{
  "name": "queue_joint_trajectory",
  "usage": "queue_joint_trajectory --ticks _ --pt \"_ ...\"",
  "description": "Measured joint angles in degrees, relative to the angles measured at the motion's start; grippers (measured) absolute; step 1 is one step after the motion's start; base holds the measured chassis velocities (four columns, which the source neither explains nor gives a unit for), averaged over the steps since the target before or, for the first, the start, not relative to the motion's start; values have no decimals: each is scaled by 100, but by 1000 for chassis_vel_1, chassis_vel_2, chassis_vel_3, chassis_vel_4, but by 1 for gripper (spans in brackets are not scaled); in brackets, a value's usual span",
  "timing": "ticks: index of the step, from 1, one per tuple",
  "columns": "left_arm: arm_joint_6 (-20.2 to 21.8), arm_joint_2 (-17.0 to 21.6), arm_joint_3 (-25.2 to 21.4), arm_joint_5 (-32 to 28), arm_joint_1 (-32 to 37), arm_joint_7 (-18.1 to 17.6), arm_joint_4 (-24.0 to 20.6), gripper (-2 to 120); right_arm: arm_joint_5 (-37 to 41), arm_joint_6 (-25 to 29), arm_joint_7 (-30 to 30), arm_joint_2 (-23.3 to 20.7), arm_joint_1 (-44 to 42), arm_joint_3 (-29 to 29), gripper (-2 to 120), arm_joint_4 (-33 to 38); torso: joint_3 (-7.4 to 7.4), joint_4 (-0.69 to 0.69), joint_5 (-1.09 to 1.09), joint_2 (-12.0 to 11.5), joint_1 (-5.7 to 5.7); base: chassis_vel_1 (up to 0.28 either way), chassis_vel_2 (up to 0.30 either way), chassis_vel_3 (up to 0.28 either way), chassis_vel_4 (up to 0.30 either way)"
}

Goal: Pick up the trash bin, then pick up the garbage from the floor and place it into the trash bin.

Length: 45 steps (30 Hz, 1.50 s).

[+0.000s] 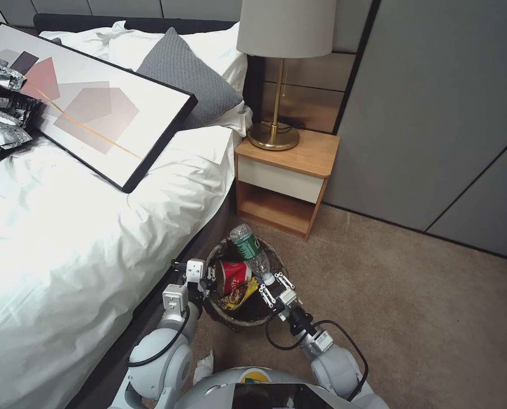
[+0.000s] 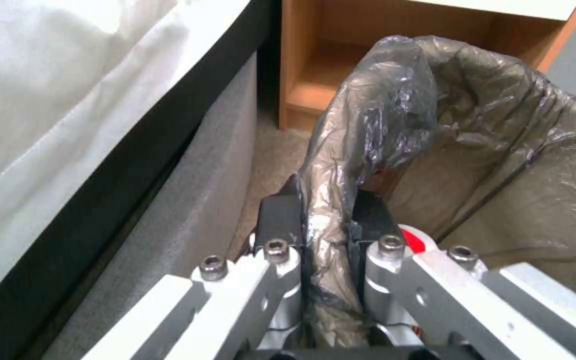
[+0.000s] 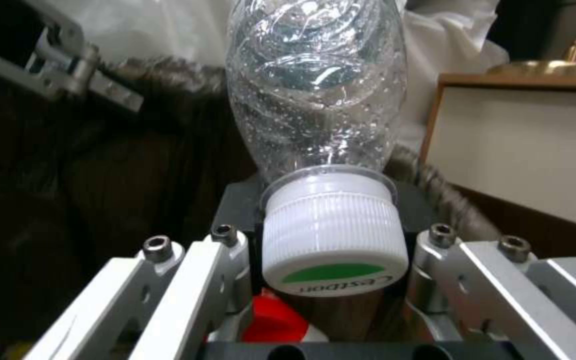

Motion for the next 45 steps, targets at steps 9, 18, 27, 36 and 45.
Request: queue_joint_trajectory --ticks 9,18,27,36,45 --pt "7 -12 3 -13 -2 -5 -15 7 -61 -5 24 12 5 -29 41 -118 0 0 0 0 0 0 0 0 0" --pt "11 -21 2 -37 -3 -8 -17 7 -93 -6 34 21 6 -46 75 -158 0 0 0 0 0 0 0 0 0" --pt "19 -24 -6 -80 -16 -10 -18 7 -121 -8 43 32 7 -42 100 -164 0 0 0 0 0 0 0 0 0" --pt "25 -32 -6 -82 -36 -7 -8 7 -130 -5 44 20 -3 20 100 -88 0 0 0 0 0 0 0 0 0" --pt "5 7 -77 -83 3 7 -17 7 3 -312 1056 100 -56 494 100 1229 0 0 0 0 0 0 0 0 0"
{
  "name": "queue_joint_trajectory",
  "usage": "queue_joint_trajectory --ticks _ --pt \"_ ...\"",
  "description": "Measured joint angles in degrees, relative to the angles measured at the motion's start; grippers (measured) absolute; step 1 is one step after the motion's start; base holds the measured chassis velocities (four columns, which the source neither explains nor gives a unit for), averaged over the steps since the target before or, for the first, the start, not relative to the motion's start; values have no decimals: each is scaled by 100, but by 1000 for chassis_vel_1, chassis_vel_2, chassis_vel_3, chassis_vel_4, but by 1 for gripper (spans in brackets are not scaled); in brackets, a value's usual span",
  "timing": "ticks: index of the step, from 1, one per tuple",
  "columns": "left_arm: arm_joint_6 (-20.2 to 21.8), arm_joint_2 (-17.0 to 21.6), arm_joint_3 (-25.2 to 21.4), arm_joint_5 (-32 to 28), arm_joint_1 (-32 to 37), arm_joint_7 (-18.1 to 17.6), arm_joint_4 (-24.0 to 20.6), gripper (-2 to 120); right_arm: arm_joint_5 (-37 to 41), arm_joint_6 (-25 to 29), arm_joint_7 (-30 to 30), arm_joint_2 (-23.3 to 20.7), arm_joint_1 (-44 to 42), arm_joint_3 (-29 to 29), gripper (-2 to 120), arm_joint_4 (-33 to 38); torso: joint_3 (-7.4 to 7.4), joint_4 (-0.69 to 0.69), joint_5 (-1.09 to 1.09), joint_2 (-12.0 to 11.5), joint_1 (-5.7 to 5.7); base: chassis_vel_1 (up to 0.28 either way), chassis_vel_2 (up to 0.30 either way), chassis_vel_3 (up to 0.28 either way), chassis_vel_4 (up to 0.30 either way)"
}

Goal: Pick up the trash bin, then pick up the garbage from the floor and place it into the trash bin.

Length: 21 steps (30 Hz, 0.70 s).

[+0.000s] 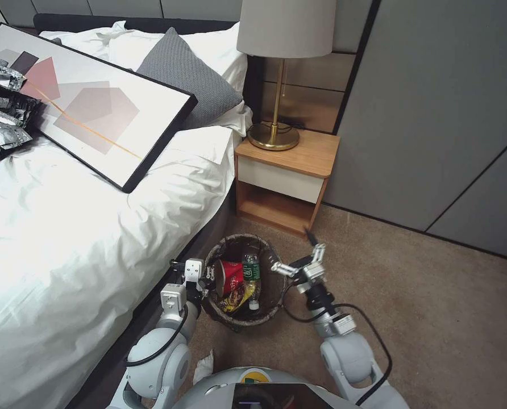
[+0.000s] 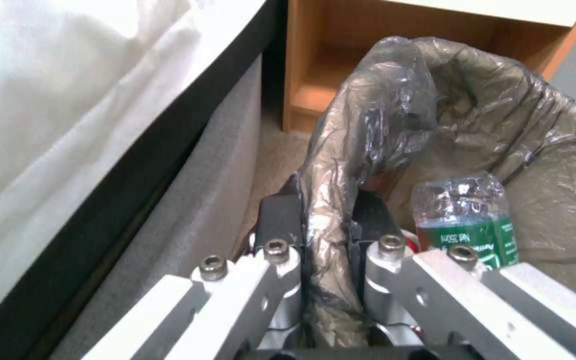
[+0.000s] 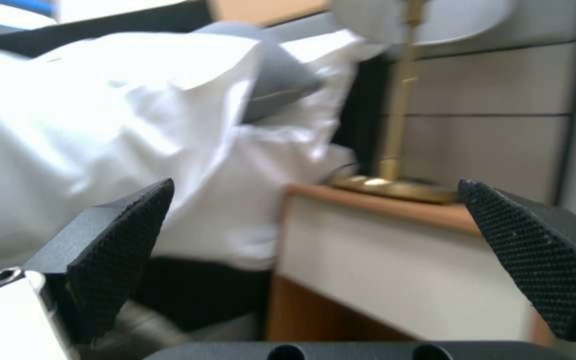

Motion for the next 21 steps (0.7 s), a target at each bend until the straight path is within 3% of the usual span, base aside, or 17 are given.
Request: queue_joint_trajectory --ticks 6,21 --pt "-94 19 -58 -26 -2 104 -18 7 169 -13 452 165 -381 431 100 361 0 -2 0 0 0 0 0 0 0" --pt "-171 44 -65 -57 21 146 -24 7 202 435 600 381 -525 816 100 -290 0 0 1 0 0 0 0 0 0"
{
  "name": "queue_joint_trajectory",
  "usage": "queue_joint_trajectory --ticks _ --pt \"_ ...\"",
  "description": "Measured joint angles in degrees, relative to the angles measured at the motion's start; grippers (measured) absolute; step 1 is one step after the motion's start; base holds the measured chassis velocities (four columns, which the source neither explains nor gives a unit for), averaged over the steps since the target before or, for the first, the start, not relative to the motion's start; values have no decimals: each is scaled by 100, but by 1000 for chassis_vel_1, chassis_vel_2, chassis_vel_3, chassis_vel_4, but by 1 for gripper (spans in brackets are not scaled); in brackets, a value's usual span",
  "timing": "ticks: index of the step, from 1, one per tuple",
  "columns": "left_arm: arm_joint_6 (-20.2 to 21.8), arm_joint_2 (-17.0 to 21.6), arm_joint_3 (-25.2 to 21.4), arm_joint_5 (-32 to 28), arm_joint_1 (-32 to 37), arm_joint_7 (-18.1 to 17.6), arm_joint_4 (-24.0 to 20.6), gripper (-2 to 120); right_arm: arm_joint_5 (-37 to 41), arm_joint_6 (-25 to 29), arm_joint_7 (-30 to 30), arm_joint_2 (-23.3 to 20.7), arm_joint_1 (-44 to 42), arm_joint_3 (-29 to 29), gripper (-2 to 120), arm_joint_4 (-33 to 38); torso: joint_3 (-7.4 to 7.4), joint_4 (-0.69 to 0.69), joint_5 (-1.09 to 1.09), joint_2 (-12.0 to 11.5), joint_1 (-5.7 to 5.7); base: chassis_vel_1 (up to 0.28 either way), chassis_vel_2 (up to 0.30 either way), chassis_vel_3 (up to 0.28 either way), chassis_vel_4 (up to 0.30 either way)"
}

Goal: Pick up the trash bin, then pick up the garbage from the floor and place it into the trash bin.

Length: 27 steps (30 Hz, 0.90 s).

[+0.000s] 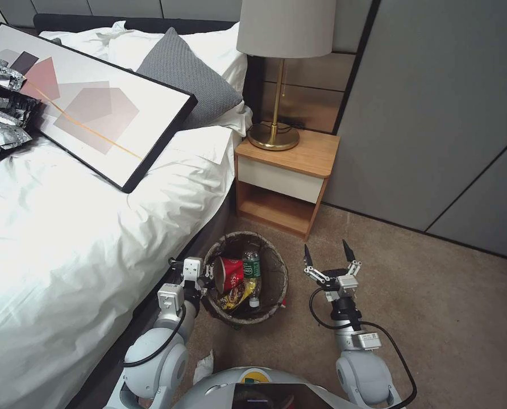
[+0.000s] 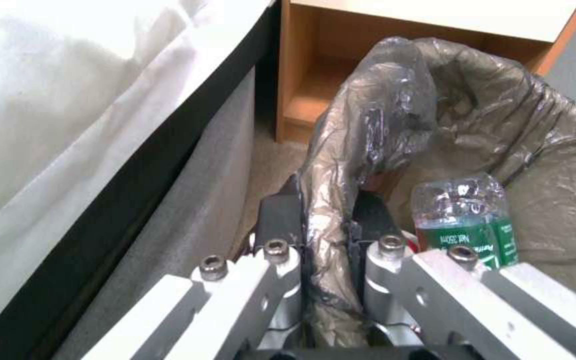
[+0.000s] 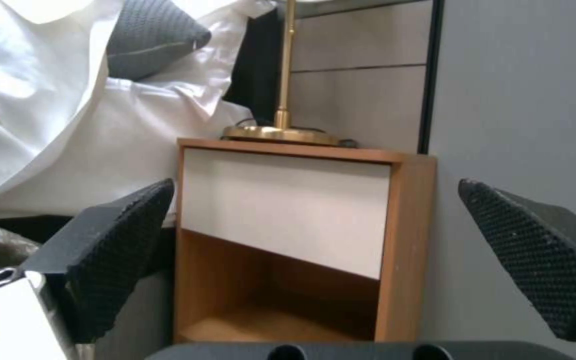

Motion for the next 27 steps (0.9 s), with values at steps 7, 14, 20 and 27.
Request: queue_joint_trajectory --ticks 7,14,20,27 --pt "-18 -5 26 -12 15 19 -3 7 -6 14 7 -13 84 39 100 -39 0 0 0 0 0 0 0 0 0" --pt "-21 -7 33 -15 12 35 0 7 -7 14 5 -6 115 44 100 -52 0 0 0 0 0 0 0 0 0" --pt "-22 -8 33 -16 8 36 6 7 -7 14 6 -3 127 36 100 -52 0 -1 0 0 0 0 0 0 0" --pt "-80 -16 31 -14 7 60 30 7 -7 -2 22 -4 164 18 100 -52 0 0 0 0 0 0 0 0 0"
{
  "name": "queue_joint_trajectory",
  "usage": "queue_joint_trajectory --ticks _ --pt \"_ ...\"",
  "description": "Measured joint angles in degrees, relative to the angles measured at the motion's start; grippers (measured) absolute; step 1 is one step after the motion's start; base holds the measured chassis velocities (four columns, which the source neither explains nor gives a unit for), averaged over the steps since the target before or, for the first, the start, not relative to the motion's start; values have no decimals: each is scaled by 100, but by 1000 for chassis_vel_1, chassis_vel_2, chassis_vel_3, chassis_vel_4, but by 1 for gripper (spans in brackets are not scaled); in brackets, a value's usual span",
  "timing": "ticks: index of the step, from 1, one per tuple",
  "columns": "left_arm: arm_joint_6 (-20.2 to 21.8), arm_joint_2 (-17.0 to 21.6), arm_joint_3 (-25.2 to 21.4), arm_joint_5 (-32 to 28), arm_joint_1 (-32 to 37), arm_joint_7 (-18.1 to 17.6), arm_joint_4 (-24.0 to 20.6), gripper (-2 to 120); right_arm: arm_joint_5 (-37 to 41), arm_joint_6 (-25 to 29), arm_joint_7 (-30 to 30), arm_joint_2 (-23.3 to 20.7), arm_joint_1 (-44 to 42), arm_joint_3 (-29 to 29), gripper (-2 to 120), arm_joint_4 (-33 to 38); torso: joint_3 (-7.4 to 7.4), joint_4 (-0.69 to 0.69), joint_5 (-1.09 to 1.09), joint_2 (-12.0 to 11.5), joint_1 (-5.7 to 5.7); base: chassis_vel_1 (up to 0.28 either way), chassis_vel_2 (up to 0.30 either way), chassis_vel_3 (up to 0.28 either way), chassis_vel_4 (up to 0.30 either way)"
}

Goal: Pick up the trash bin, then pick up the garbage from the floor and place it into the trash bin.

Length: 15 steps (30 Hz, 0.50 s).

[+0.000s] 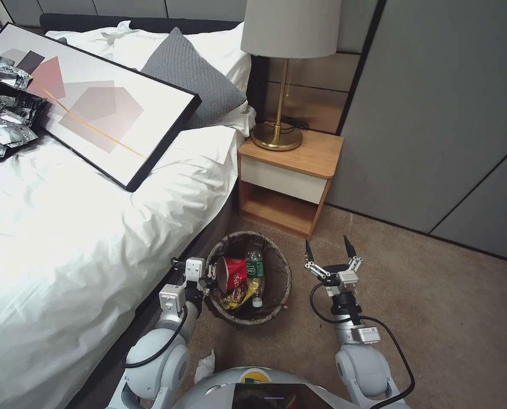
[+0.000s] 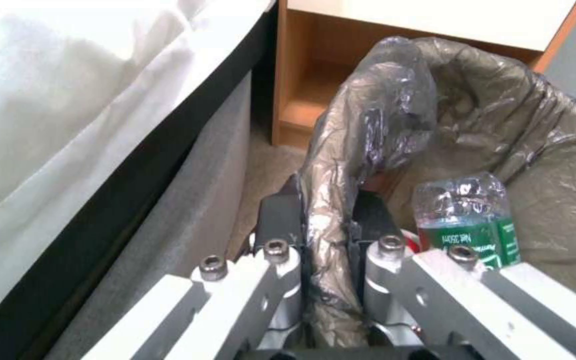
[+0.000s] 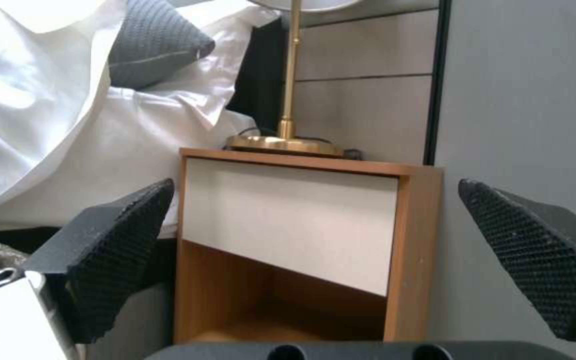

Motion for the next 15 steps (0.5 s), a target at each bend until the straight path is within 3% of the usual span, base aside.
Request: queue_joint_trajectory --ticks 15 --pt "-47 -4 -11 -9 -1 38 -7 7 -1 -19 -16 -5 41 -15 100 1 0 0 0 0 0 0 0 0 0"
